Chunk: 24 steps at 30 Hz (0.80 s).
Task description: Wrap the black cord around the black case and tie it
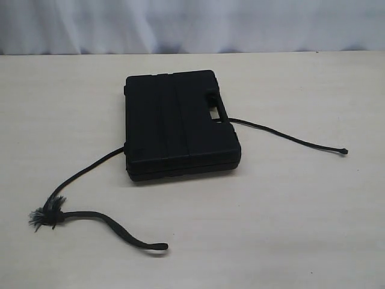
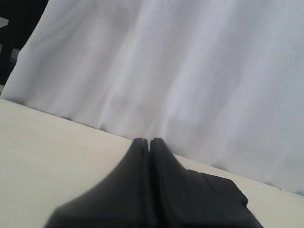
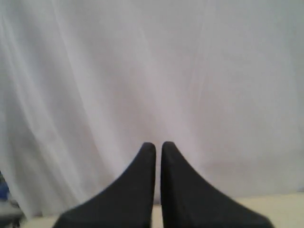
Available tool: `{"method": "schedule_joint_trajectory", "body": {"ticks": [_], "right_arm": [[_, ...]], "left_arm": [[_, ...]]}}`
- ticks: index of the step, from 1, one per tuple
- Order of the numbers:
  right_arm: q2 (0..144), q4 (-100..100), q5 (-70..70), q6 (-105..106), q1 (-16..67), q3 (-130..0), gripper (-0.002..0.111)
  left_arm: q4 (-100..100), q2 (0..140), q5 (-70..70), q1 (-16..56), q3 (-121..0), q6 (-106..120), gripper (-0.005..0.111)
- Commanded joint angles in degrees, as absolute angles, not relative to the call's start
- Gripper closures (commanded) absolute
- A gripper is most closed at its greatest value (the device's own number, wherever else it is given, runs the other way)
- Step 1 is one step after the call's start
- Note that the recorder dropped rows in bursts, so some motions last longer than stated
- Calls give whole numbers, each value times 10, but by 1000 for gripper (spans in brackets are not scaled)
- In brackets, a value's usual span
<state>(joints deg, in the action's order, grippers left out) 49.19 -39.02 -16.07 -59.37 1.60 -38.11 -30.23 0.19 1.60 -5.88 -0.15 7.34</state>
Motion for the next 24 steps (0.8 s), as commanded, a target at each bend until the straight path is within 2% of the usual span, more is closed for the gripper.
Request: {"method": "schedule_joint_trajectory", "body": {"ticks": [1,6,9,12,18,21,24], "right_arm": [[616,-692,-150,-802,15,-449,104],[706,-996,-113,-1017,15,-517,104],[734,-999,-44,-1024,15,-527,104],[753,-999,76,-958,15,-527,104],[809,-999,436,-797,13,-539,104],[864,-816,459,-509,-6,-594,104],[927,-369,446,-129,-15,-690,104]], "left_arm": [[-307,0,5,-59,0,77,107],[-307,0,10,-59,0,77,107],[-305,0,9,-59,0,79,107],[-305,0,7,-59,0,93,107],[-305,0,4,-59,0,98,107],[-305,0,3,-59,0,98,107],[-305,0,3,-59,0,98,107]]}}
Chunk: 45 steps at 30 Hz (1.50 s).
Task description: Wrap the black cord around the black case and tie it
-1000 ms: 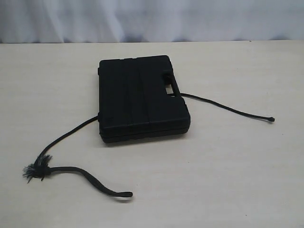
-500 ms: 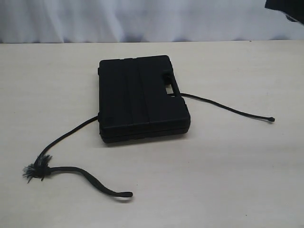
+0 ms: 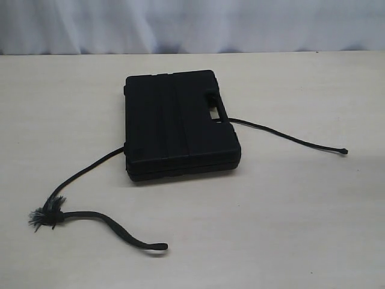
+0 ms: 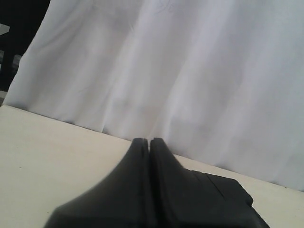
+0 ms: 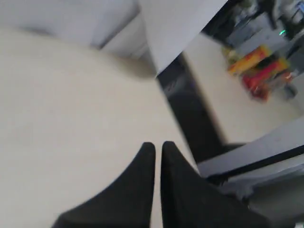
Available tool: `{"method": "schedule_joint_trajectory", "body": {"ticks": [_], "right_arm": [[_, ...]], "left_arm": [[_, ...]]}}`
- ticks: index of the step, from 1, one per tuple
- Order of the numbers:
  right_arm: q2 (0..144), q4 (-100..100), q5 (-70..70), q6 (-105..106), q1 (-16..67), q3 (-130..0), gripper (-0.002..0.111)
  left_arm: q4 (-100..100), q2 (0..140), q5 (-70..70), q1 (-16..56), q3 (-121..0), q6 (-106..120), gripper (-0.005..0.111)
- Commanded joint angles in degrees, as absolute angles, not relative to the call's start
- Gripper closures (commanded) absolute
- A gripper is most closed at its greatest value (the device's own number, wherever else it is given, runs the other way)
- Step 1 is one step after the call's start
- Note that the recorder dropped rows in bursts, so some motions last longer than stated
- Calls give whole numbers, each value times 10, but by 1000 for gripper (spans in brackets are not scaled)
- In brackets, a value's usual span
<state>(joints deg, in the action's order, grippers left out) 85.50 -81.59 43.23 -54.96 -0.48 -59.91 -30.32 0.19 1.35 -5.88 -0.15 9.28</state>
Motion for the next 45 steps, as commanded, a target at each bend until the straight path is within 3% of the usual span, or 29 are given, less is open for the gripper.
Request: {"method": "schedule_joint_trajectory", "body": {"ticks": [1,4,6,10,14,22,25,36,39,42,45], "right_arm": [[948,-228,450,-9,-15,-716,104],[998,66,435,190,13,-760,104],[1033,131,411,214,52,-781,104],[1118,89,431,163,149,-869,104],[1215,46,523,93,194,-1022,101],[1341,28,622,48,195,-1173,67],[1359,3,611,36,195,-1176,60],[1395,4,566,27,193,-1176,65],[1399,4,566,27,193,-1176,77],[1399,4,563,17,193,-1176,103],[1392,4,560,0,193,-1176,104]], "left_arm": [[-306,0,0,-59,0,98,107],[-306,0,3,-59,0,98,107],[-306,0,10,-59,0,98,107],[-307,0,14,-59,0,98,107],[-306,0,18,-59,0,105,107],[-306,0,19,-59,0,106,107],[-306,0,16,-59,0,106,107],[-306,0,4,-59,0,106,107],[-306,0,-7,-59,0,106,107],[-307,0,-26,-59,0,100,107],[-307,0,-61,-59,0,65,107]]}}
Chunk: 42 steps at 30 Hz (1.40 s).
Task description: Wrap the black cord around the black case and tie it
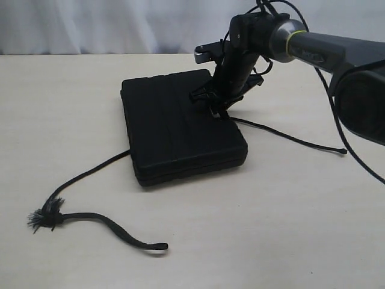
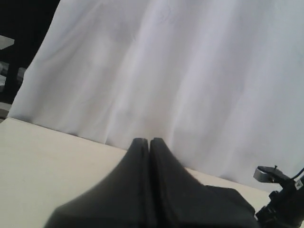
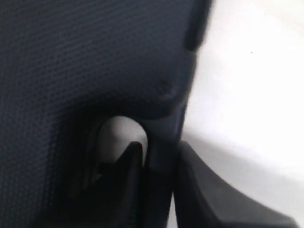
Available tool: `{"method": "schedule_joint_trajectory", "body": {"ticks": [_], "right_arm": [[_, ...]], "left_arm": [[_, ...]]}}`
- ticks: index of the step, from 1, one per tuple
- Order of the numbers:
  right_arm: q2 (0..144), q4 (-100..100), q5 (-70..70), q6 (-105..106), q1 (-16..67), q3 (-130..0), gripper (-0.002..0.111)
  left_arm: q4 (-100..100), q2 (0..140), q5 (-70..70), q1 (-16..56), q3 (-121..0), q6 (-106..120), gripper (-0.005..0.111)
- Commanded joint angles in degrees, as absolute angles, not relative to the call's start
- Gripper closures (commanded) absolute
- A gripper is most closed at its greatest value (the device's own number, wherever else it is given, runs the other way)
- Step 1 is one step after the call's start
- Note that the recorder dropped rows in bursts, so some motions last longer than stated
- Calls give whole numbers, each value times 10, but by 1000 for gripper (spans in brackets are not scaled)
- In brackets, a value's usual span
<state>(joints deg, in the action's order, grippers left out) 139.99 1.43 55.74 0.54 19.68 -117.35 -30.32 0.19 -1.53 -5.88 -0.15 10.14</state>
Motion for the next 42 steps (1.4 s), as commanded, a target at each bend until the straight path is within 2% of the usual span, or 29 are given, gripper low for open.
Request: {"method": "schedule_joint_trajectory", "body": {"ticks": [1,5,14,18,21,26,30,33,34,36,37,38,40,42], "right_arm": [[1386,4,560,0,193,-1176,104],[1348,6,578,0,193,-1176,104],[1229,0,631,-9,193,-1176,104],[1185,6,664,-9,198,-1176,104],[1159,4,683,-8,207,-1176,104],[1130,-3,691,-8,230,-1171,104],[1131,-13,697,-8,242,-1165,104],[1134,-13,666,-8,240,-1132,104],[1134,-13,656,-4,240,-1119,104],[1134,-13,647,0,240,-1110,104],[1134,-8,648,0,240,-1109,104],[1135,-4,656,0,240,-1109,104],[1135,-4,666,0,242,-1109,104],[1135,25,669,8,242,-1103,104]], "left_arm": [[-307,0,-74,-59,0,46,107],[-285,0,-131,-59,0,-13,107],[4,9,-265,-59,-69,-271,107],[43,90,-311,-59,-128,-272,107],[149,181,-317,-59,-193,-291,107],[534,364,-317,-59,-306,-478,105],[800,516,-340,-59,-346,-678,89],[860,653,-398,-58,-345,-693,72],[859,725,-418,-32,-345,-676,65],[839,814,-411,34,-345,-592,61],[790,859,-398,69,-345,-537,59],[658,931,-366,122,-357,-431,58],[524,1019,-366,170,-390,-319,58],[512,1078,-403,204,-436,-282,58]]}}
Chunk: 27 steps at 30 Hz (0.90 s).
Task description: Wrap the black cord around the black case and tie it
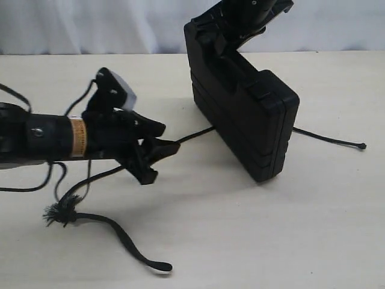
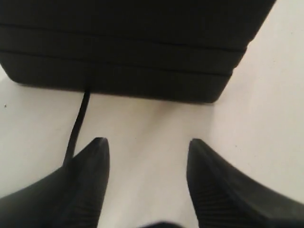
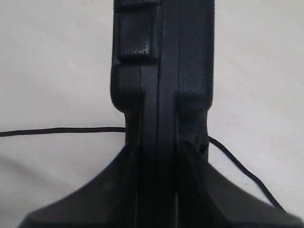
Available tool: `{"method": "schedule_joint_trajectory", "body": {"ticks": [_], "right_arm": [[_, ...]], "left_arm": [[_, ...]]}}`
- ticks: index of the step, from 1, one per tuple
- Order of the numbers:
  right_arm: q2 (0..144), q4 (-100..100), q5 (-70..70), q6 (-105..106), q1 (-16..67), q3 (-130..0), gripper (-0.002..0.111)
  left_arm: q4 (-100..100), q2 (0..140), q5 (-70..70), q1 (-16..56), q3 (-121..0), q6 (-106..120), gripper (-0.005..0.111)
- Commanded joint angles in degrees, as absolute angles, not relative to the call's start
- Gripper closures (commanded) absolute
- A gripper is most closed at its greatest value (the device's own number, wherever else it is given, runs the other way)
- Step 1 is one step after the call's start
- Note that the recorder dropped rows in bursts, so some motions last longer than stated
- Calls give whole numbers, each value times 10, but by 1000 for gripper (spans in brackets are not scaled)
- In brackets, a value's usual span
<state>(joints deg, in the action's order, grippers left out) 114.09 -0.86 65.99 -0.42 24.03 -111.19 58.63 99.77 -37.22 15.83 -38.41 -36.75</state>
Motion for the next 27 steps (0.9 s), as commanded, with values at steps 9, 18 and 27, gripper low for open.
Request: {"method": "schedule_joint_trajectory", "body": {"ticks": [9,18,27], "right_arm": [[1138,82,700,51,242,-1103,103],[1131,83,700,54,242,-1103,65],[981,35,664,101,242,-966,58]], "left_arm": [[453,1115,-393,221,-508,-255,58],[410,1115,-393,221,-508,-223,58],[408,1115,-397,221,-508,-223,58]]}}
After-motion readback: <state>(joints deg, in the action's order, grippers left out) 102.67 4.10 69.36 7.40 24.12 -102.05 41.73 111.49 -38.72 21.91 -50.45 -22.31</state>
